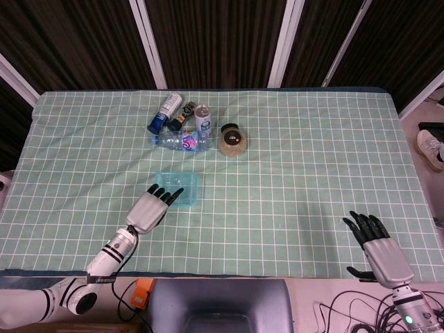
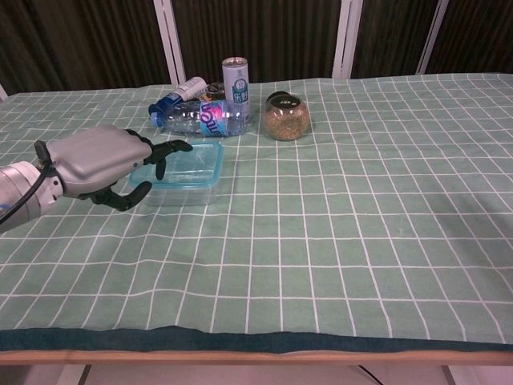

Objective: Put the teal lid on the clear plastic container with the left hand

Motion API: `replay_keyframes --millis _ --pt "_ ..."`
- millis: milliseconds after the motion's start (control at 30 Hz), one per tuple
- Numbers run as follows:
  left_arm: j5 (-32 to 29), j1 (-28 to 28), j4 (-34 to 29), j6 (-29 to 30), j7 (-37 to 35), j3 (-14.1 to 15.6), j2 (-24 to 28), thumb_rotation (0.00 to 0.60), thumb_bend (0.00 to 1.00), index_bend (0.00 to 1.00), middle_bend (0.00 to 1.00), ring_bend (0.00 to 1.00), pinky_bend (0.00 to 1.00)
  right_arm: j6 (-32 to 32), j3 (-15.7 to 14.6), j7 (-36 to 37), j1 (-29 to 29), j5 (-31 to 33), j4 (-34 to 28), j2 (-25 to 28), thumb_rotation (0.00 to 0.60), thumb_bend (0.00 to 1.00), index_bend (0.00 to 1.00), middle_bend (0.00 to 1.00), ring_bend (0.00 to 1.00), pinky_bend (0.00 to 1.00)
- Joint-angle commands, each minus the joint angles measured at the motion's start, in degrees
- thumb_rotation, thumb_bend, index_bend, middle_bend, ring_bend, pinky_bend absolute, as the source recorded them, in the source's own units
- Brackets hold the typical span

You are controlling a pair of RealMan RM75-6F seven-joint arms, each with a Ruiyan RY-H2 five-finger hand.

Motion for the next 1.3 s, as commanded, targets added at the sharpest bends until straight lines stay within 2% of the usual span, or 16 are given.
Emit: replay_keyframes --millis 33,767,1300 --pt "0.2 0.1 0.4 0.0 -0.1 0.0 -0.3 0.6 0.61 0.0 0.33 0.26 0.25 0.0 0.0 0.0 0.0 0.0 0.0 0.0 0.6 0.22 0.0 0.0 0.0 0.0" --pt "1.5 0.5 3.6 -0.8 -2.2 -0.3 -2.2 0.6 0.61 0.0 0.33 0.25 0.23 -0.2 0.1 0.0 0.1 0.2 0.0 0.0 0.6 0.22 0.0 0.0 0.0 0.0" --pt "7.0 1.4 -5.3 7.4 -4.2 -3.5 2.6 0.6 0.6 0.0 0.28 0.21 0.2 0.0 -0.1 -0.2 0.0 -0.2 -0.1 0.0 0.6 0.22 0.0 0.0 0.0 0.0"
